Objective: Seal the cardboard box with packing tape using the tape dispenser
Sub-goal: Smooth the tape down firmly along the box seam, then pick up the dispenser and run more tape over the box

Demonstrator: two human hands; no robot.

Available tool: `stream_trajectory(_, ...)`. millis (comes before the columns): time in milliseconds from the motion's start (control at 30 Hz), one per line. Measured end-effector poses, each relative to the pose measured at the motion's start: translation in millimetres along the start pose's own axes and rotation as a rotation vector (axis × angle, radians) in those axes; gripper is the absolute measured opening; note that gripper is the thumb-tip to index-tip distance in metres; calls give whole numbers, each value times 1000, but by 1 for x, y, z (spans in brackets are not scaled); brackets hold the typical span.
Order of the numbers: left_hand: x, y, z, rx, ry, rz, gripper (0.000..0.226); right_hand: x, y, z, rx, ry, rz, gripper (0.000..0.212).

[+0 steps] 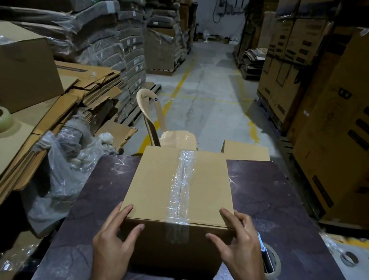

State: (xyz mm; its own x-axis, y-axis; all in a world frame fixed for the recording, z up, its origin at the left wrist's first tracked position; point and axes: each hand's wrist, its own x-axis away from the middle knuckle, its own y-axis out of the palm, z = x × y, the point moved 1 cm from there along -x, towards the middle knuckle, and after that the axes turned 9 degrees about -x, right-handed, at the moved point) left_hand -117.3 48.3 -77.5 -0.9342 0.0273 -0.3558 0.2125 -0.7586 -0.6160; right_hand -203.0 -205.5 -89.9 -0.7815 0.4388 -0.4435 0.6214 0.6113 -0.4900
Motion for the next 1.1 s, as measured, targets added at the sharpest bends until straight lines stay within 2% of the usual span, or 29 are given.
stream_trajectory(100, 0, -4, 5, -8, 57, 25, 50, 1, -6, 2, -9, -19, -24, 61)
stream_trajectory(300, 6, 8, 49, 3, 401, 55, 44, -4, -29, 4, -58, -16, 7, 39)
stream_trajectory(600, 34, 87, 124, 102, 592, -237, 40, -5, -70, 57, -25, 91, 111, 20)
stream_trajectory(800, 63, 150, 156, 76, 738, -363, 40, 4, -99, 109, 15, 290, 121, 16)
stream_trajectory(867, 72, 176, 155, 25, 645, -489, 45, 7, -103, 125, 29, 372, 101, 15)
stream_trajectory(967, 78, 211, 148, -103, 303, -697, 49, 14, -101, 152, 29, 535, 55, 16)
stream_trajectory(1100, 83, 240, 139, -212, 17, -829, 43, 18, -88, 172, -10, 729, -60, 24)
